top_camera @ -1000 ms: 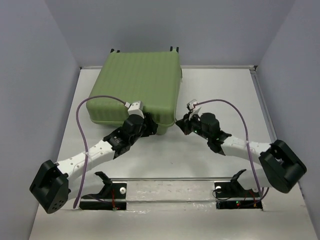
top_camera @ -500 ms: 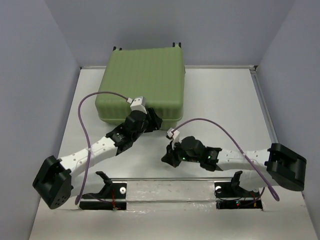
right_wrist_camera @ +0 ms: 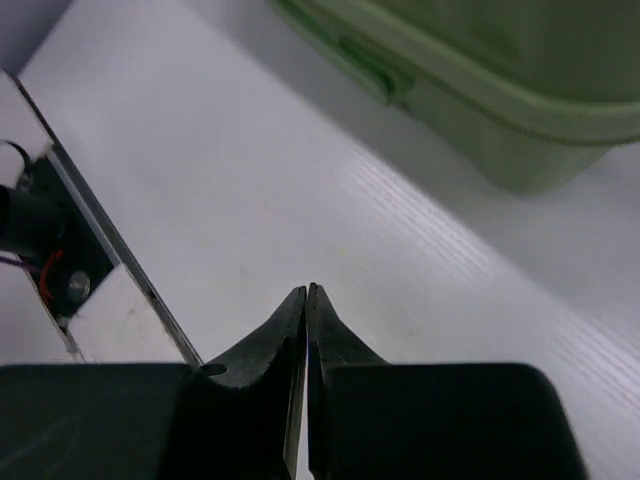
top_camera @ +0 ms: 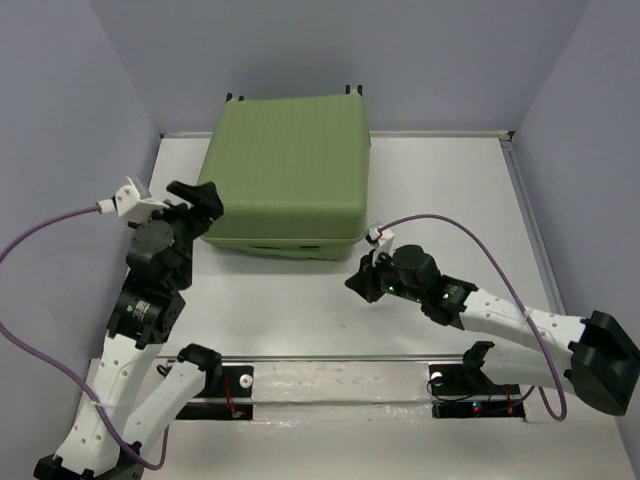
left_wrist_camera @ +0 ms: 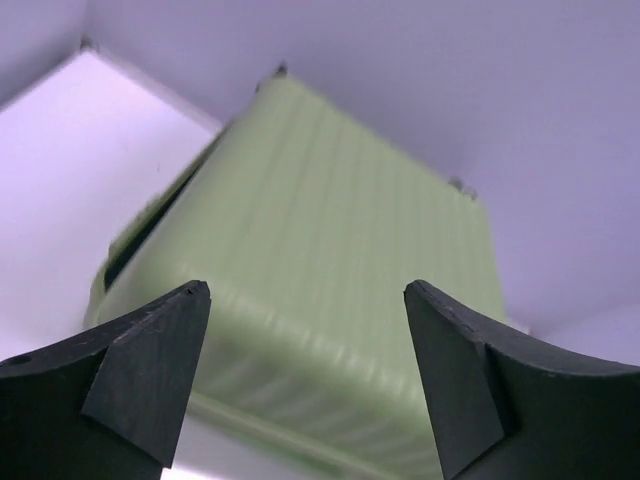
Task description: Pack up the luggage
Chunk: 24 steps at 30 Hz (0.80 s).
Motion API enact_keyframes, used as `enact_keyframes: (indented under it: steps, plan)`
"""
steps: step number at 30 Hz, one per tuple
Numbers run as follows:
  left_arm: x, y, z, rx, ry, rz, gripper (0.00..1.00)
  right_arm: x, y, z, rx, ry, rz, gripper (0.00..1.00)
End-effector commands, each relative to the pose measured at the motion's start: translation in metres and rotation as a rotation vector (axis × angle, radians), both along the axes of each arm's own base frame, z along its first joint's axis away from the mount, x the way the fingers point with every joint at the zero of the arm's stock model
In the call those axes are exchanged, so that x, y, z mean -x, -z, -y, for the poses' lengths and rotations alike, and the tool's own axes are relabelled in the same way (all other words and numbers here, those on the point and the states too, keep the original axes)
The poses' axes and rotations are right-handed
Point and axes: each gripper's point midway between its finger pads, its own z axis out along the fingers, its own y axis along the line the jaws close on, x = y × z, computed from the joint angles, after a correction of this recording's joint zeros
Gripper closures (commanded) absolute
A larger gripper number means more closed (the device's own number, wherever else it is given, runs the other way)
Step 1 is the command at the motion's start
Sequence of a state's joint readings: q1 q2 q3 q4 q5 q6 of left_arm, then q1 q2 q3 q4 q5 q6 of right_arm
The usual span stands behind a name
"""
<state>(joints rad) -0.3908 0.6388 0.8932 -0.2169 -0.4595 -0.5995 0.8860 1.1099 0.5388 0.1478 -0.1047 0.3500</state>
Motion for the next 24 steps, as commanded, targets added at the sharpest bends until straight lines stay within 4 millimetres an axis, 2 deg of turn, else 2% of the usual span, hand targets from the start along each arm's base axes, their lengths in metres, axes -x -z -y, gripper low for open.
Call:
enact_keyframes:
  steps: [1,2,3,4,5,6,7,8,9,10,11,12,13,14,15,16,17,18,19,21,22,24]
  plan:
    - [-0.043,-0.031,-0.019,-0.105,-0.026,-0.031,0.08,-0.042,-0.076,0.019,-0.096,0.176,0.107,0.81]
    - [-0.065,-0.015,-0.023,-0.102,-0.026,-0.094,0.08,-0.052,-0.097,0.022,-0.125,0.208,0.124,0.77]
    - [-0.079,-0.021,-0.054,-0.078,-0.089,-0.080,0.08,-0.070,-0.099,0.037,-0.108,0.287,0.128,0.74]
    - [-0.088,-0.016,-0.065,-0.055,-0.085,-0.082,0.08,-0.078,-0.106,0.043,-0.112,0.315,0.135,0.69]
    - [-0.106,0.002,-0.063,0.009,-0.013,-0.123,0.08,-0.087,-0.114,0.050,-0.121,0.346,0.145,0.63]
    - [-0.116,0.006,-0.074,0.039,-0.009,-0.120,0.09,-0.096,-0.127,0.055,-0.149,0.372,0.148,0.55]
    - [-0.123,0.014,-0.082,0.071,-0.007,-0.134,0.10,-0.105,-0.130,0.061,-0.155,0.395,0.144,0.47]
    - [-0.138,0.039,-0.091,0.126,0.020,-0.189,0.11,-0.117,-0.136,0.073,-0.184,0.425,0.131,0.32]
    - [-0.146,0.044,-0.094,0.138,0.035,-0.204,0.12,-0.123,-0.151,0.075,-0.215,0.423,0.137,0.25]
    - [-0.153,0.053,-0.096,0.149,0.045,-0.230,0.12,-0.133,-0.150,0.077,-0.216,0.431,0.122,0.18]
    - [-0.163,0.071,-0.101,0.171,0.061,-0.273,0.11,-0.139,-0.155,0.079,-0.235,0.410,0.109,0.11]
    - [-0.169,0.076,-0.105,0.179,0.063,-0.275,0.11,-0.144,-0.173,0.077,-0.262,0.393,0.126,0.08]
    - [-0.173,0.081,-0.104,0.193,0.084,-0.280,0.11,-0.153,-0.170,0.074,-0.260,0.392,0.106,0.05]
    - [-0.179,0.096,-0.115,0.215,0.070,-0.310,0.10,-0.158,-0.175,0.070,-0.274,0.386,0.101,0.04]
    - [-0.184,0.097,-0.121,0.240,0.057,-0.310,0.10,-0.165,-0.192,0.066,-0.299,0.381,0.122,0.02]
    - [-0.188,0.101,-0.126,0.254,0.045,-0.308,0.10,-0.173,-0.196,0.066,-0.309,0.391,0.121,0.02]
    - [-0.196,0.112,-0.134,0.269,0.034,-0.318,0.10,-0.190,-0.184,0.065,-0.309,0.418,0.081,0.01]
    - [-0.200,0.118,-0.136,0.277,0.032,-0.332,0.10,-0.200,-0.184,0.068,-0.320,0.441,0.070,0.01]
    - [-0.207,0.136,-0.137,0.291,0.036,-0.372,0.10,-0.215,-0.179,0.070,-0.350,0.479,0.024,0.01]
    - [-0.214,0.148,-0.136,0.297,0.046,-0.400,0.11,-0.239,-0.174,0.086,-0.403,0.565,-0.005,0.07]
    - [-0.215,0.156,-0.135,0.304,0.048,-0.416,0.12,-0.254,-0.169,0.106,-0.428,0.632,-0.024,0.13]
    - [-0.218,0.175,-0.132,0.304,0.046,-0.455,0.12,-0.272,-0.156,0.121,-0.454,0.716,-0.053,0.49]
